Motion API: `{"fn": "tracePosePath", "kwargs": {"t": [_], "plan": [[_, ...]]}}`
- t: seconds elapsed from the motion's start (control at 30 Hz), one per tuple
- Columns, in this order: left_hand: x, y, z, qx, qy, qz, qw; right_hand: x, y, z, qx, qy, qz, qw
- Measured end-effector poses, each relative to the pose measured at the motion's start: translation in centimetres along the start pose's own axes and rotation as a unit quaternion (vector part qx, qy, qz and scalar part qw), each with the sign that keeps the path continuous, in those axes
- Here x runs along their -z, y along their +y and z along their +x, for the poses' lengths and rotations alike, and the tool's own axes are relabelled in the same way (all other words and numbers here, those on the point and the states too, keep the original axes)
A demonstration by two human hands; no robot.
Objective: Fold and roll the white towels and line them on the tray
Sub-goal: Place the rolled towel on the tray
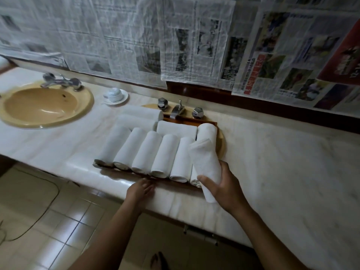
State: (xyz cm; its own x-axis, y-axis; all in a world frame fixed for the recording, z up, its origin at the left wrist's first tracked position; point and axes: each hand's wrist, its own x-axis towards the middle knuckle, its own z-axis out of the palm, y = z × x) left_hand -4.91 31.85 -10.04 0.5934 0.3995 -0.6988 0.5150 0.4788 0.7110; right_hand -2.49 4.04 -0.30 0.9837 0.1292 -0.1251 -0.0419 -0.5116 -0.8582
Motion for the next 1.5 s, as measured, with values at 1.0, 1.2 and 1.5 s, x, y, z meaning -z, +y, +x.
{"fn": "tracePosePath", "kwargs": {"t": [1.0, 1.2, 1.5], "plan": [[7.6, -0.3, -0.3, -0.029, -0.055, -0.044, 0.997, -4.8, -7.6, 26.0, 0.056, -0.169, -0.275, 0.945], [7.5, 0.0, -0.1, 0.013, -0.041, -0.047, 0.998, -6.2, -4.8, 29.4, 0.052, -0.268, -0.301, 0.913], [7.3, 0.0, -0.1, -0.016, -0.049, -0.065, 0.997, -6.4, -2.8, 27.1, 0.047, -0.159, -0.265, 0.950]]}}
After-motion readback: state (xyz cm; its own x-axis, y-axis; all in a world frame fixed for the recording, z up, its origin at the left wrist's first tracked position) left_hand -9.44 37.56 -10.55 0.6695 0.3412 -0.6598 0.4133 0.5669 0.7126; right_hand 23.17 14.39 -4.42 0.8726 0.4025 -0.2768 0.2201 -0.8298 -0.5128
